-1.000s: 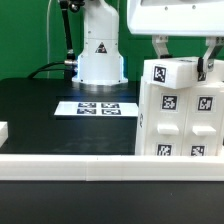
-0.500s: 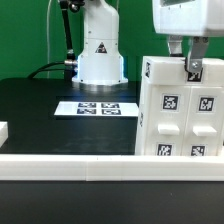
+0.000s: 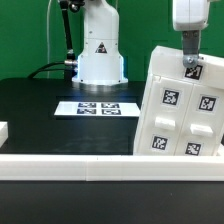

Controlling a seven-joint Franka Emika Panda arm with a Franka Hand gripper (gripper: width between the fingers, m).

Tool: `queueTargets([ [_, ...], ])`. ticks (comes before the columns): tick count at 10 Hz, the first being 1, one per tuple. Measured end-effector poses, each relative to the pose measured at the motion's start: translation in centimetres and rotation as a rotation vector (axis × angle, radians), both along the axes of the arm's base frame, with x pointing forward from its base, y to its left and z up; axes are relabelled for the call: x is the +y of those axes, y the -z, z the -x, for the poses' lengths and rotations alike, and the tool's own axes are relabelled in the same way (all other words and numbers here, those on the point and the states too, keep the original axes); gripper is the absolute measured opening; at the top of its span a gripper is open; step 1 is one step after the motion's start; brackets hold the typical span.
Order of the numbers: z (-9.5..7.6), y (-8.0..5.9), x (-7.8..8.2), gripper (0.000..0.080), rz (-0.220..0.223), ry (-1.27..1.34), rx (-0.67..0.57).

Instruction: Assemble cabinet

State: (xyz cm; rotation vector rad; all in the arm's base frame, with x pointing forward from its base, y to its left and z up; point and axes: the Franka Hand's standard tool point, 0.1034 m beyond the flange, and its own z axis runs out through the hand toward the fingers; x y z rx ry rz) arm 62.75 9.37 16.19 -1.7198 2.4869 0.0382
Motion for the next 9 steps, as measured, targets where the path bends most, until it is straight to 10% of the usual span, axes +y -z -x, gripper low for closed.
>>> queueTargets([
  [4,-0.10,-0.07,0.67,0.0566,-0.033,0.008,-0.009],
  [6,-0.07,-0.05,0.75,0.0786,-0.031,-0.014,-0.011],
  [9,-0.05,-0.04,0.83,0.0795,-0.031,-0.019,-0.011],
])
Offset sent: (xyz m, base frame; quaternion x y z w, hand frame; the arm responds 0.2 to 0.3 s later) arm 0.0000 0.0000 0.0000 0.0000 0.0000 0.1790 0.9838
